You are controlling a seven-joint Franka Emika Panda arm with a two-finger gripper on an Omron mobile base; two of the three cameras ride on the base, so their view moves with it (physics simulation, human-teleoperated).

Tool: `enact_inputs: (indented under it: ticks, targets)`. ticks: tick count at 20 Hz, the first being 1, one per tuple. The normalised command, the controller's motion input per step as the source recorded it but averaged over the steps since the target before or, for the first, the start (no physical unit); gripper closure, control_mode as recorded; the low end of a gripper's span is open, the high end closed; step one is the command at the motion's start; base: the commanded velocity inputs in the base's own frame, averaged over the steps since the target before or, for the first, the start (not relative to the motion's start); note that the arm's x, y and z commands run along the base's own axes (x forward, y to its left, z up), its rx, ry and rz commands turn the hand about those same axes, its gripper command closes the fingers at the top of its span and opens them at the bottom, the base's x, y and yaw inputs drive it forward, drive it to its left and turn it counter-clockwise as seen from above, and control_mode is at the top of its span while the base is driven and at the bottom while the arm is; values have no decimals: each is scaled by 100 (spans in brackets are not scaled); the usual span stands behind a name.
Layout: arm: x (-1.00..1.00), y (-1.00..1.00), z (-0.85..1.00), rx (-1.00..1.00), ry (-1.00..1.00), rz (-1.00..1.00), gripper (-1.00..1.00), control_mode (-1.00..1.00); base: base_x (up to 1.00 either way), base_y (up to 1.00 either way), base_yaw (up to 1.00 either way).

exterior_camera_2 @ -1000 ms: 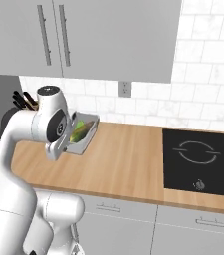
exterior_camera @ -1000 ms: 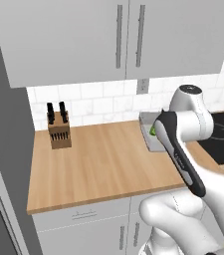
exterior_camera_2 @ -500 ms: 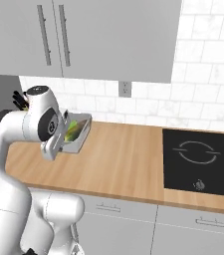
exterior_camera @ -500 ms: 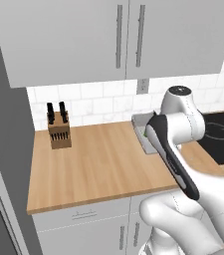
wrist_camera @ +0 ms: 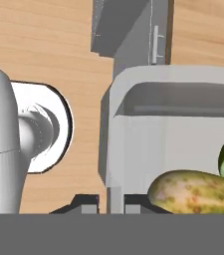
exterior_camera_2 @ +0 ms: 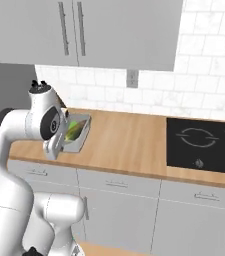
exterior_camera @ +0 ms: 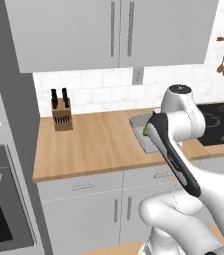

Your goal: Take the meat container that has the steak and place it on the second highest rack of the freezer. Then take the vegetable container that has the lemon wedge and cucumber and place it on the highest rack of the freezer.

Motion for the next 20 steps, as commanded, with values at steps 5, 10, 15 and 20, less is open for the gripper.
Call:
enact_inputs:
  ticks: [5,10,15,20]
  targets:
    - [0,0,0,0,0,0,100,100,-24,3,75]
    - [0,0,0,0,0,0,100,100,-2,20,92]
    - [0,0,0,0,0,0,100,100,7,12,90]
    - [0,0,0,0,0,0,100,100,31,20,79]
